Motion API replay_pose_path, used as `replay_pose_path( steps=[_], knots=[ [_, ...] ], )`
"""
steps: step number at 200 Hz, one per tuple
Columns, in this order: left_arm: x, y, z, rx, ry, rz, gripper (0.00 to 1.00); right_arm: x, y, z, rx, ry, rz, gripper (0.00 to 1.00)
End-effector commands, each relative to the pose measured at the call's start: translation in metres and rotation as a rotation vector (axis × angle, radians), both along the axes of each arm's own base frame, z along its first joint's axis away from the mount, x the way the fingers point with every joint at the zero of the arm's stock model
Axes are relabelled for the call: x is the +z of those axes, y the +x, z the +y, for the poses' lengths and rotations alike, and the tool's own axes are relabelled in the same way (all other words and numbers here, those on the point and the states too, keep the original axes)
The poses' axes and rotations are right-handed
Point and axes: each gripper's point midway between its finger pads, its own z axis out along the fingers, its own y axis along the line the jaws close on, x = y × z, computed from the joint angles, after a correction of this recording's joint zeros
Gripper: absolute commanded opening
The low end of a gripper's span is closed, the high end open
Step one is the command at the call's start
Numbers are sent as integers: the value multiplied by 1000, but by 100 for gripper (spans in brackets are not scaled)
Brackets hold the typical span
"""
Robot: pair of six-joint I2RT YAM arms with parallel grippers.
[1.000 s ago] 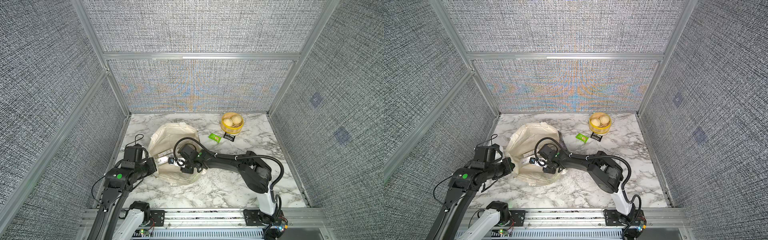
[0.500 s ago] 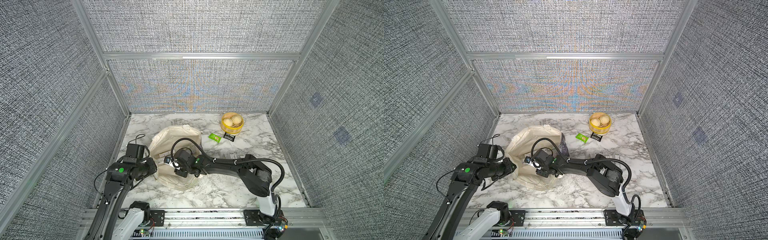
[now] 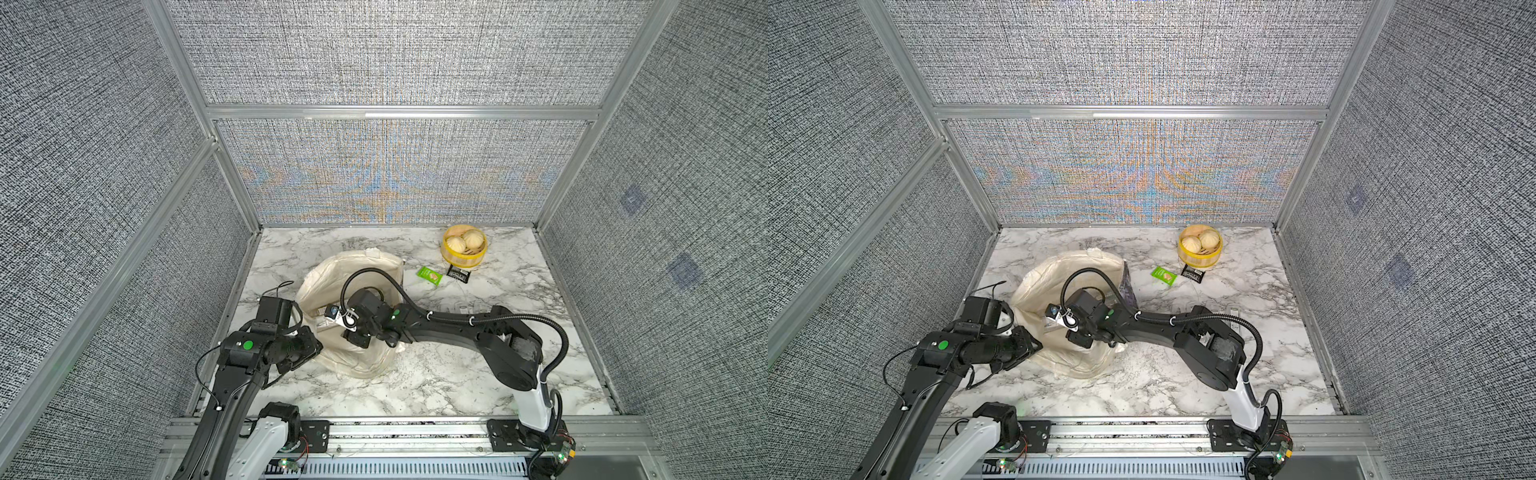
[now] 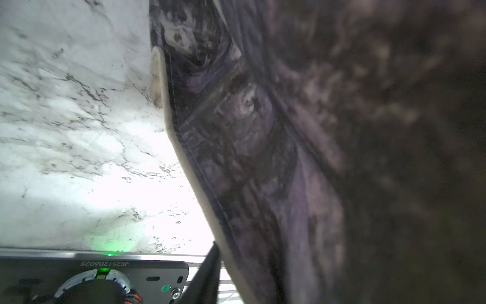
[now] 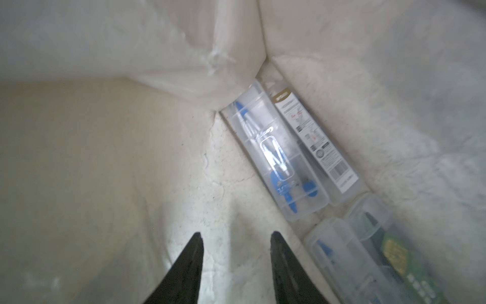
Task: Take out the compass set from the canvas bag
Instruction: Adjust the canvas bag at the center of the board, then pick up the compass set from the canvas bag.
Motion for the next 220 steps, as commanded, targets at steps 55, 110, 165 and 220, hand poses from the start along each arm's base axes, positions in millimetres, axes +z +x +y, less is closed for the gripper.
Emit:
replay_pose_path(
  steps=[55, 110, 165, 220],
  knots=[
    [-5, -15, 18, 22, 91, 12, 0, -13, 38, 13, 310, -120, -197, 51],
    [-7, -20, 24, 20, 122, 7, 0, -30, 48, 44, 329, -89, -196, 53],
    [-4, -20, 26, 20, 134, -12, 0, -78, 39, 38, 361, -172, -136, 61],
    [-2, -18, 27, 22, 136, -23, 0, -90, 51, 20, 280, -313, -163, 65]
  ],
)
